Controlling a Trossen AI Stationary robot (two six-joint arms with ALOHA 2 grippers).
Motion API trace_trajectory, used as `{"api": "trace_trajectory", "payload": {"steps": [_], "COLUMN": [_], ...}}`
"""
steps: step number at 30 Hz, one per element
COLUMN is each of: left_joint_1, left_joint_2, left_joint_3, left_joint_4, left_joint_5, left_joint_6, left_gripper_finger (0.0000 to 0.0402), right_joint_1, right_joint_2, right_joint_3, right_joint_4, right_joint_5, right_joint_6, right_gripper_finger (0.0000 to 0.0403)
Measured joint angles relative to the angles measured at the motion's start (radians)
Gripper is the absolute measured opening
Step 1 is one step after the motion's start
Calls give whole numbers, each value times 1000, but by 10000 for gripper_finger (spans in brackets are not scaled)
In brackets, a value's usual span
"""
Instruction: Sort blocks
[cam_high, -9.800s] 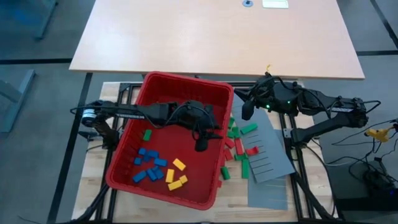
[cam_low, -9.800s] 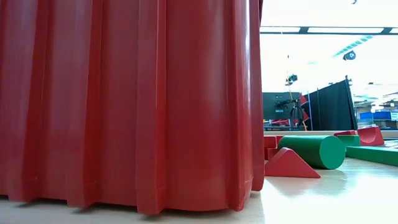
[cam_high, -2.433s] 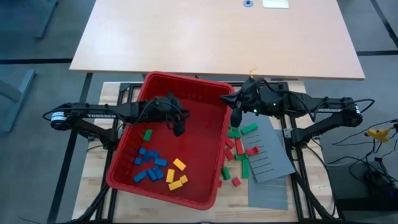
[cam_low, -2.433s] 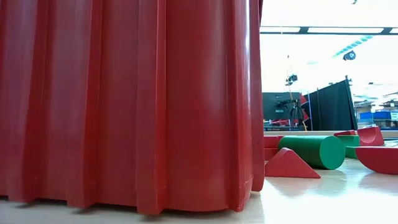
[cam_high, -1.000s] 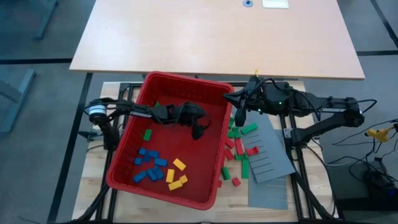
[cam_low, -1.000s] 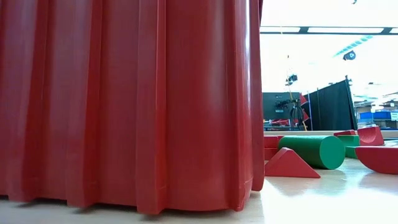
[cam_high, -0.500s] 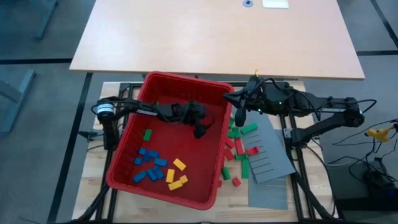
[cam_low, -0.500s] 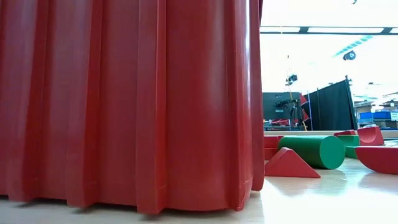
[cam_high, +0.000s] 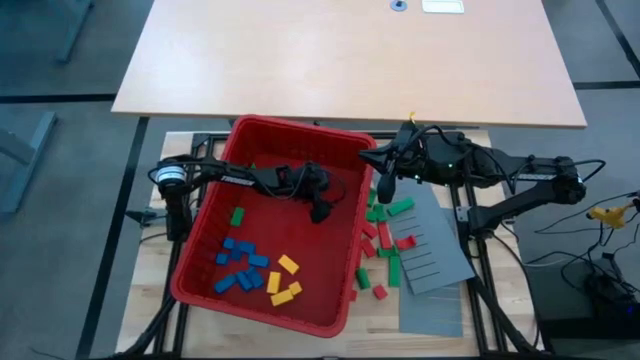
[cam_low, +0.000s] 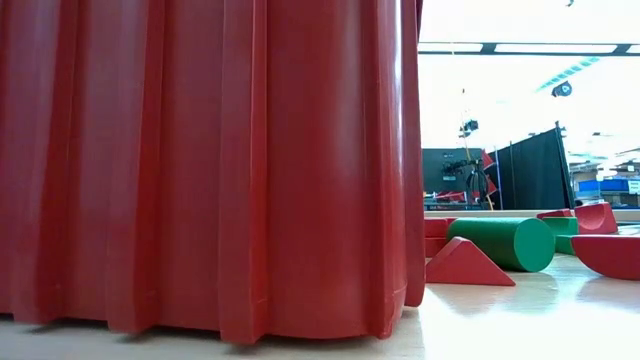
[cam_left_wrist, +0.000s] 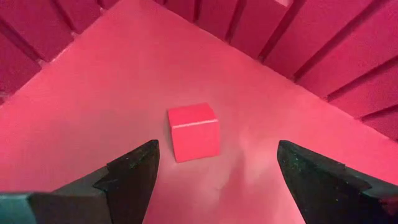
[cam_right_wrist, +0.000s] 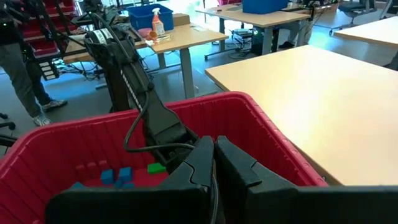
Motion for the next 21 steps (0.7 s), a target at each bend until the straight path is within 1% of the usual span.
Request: {"api": "trace_trajectory", "payload": {"steps": [13,21], "left_joint_1": [5,6], "left_joint_2": [0,0], "left_joint_3": [4,102], "left_joint_4": [25,-29], "left_joint_5": [0,-3], "left_joint_6": [-4,25], "left_gripper_finger": [312,312], "right_joint_1": [0,0], "right_joint_2": [0,0], "right_joint_3": [0,0], "right_joint_4": [0,0], "right_joint_5": [0,0], "right_joint_6": [11,16], "right_gripper_finger": [0,0]}}
